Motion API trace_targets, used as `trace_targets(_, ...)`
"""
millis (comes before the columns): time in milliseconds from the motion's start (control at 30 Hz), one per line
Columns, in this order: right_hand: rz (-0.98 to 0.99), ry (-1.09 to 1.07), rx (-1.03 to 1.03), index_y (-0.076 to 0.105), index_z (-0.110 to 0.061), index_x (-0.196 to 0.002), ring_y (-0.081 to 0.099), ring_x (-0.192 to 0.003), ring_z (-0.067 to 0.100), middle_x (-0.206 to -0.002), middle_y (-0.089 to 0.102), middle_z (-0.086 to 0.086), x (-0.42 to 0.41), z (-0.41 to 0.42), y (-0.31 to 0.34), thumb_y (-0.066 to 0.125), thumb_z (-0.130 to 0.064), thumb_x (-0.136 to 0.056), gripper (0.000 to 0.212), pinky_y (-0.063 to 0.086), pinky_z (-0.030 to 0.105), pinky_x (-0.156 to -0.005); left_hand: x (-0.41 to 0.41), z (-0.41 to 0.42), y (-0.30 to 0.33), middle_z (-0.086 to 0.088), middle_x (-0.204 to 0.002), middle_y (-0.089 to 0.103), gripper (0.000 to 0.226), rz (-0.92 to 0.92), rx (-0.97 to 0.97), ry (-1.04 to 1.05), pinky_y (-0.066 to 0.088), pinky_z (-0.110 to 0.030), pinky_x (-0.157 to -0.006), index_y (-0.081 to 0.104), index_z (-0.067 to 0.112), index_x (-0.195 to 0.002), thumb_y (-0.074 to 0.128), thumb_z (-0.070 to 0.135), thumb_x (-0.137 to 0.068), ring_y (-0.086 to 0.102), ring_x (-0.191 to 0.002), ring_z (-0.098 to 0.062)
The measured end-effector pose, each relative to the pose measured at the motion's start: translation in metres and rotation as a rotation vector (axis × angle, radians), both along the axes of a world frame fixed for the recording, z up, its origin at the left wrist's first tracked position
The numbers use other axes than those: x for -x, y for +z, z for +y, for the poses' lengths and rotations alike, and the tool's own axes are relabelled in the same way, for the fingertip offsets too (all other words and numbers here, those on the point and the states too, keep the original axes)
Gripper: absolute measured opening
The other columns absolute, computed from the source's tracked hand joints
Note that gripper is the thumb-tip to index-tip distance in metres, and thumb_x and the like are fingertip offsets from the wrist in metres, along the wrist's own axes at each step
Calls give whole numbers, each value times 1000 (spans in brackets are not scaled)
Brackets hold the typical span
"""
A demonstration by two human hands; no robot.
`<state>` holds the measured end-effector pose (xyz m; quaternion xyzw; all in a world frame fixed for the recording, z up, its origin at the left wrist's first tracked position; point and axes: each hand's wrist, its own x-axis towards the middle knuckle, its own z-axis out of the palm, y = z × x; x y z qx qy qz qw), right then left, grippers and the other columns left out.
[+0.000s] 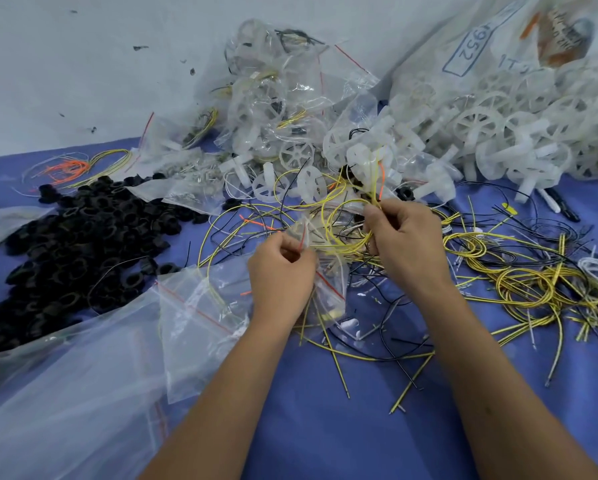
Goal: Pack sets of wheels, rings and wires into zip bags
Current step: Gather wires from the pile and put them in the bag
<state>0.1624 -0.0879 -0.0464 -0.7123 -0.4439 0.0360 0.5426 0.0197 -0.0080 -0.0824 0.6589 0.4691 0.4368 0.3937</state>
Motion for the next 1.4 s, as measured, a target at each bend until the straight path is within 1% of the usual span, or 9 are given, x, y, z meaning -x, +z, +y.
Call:
trace_targets(200,-252,209,249,40,-6,-58,24,-56,15,-54,31,2,11,-2,0,62,-19,-98,48,25,38,-57,3,-3,10,10,-63,61,17,-184,-183,125,43,-14,-58,60,18,-73,71,13,-85,57,-58,-4)
trace_targets(400,-191,495,402,44,-13,-54,33,-49,8,-50,43,1,19,-1,5,60,-15,-96,45,30,30,-52,5,-9,15,8,-68,59,22,-104,-426,-31,48,-41,-65,59,17,-73,72,20,-90,57,-68,-16)
trace_targets(533,58,641,463,48,-21,-49,39,-42,9,-44,46,-6,24,-2,3,55,0,-89,46,32,24,-48,4,-10,19,6,-86,61,16,-45,-567,-97,42,-29,-83,65,14,-73,74,22,-85,55,-90,-22)
trace_targets(633,246,665,408,48,-8,-59,32,-39,8,-42,38,-9,28,0,2,45,8,-90,35,27,21,-42,1,-11,20,2,-90,64,15,-117,-523,-247,45,-44,-89,66,10,-73,74,16,-84,59,-96,-26)
trace_targets(800,903,595,216,52,-18,-57,21,-33,5,-43,36,-3,21,2,2,39,-4,-101,48,15,11,-37,1,-13,20,3,-94,63,16,-187,-422,-323,46,-45,-89,66,16,-73,76,18,-85,56,-101,-25)
trace_targets(933,1215,642,71,49,-15,-79,23,-37,2,-50,34,-7,14,6,3,36,-13,-106,30,16,14,-31,1,-17,19,2,-86,57,17,-172,-412,-264,40,-29,-73,67,13,-75,76,22,-87,53,-81,-14)
trace_targets(1133,686,608,260,53,-13,-67,15,-47,12,-54,22,1,18,1,1,49,-24,-106,40,8,25,-46,3,-13,20,-2,-102,64,20,-98,-518,-79,49,-45,-82,62,8,-80,67,19,-96,59,-98,-24)
trace_targets(1267,359,714,375,54,-11,-64,23,-47,13,-52,28,1,29,-3,5,52,-20,-106,43,19,23,-44,7,-6,20,-1,-115,72,23,-157,-387,10,53,-43,-76,54,8,-85,57,23,-102,68,-85,-20)
trace_targets(1400,416,696,286,56,-5,-73,43,-53,23,-64,54,9,37,0,3,46,-20,-108,40,34,23,-40,9,-2,15,-11,-103,76,26,-78,-360,-24,44,-29,-64,52,9,-88,56,28,-104,59,-63,-3)
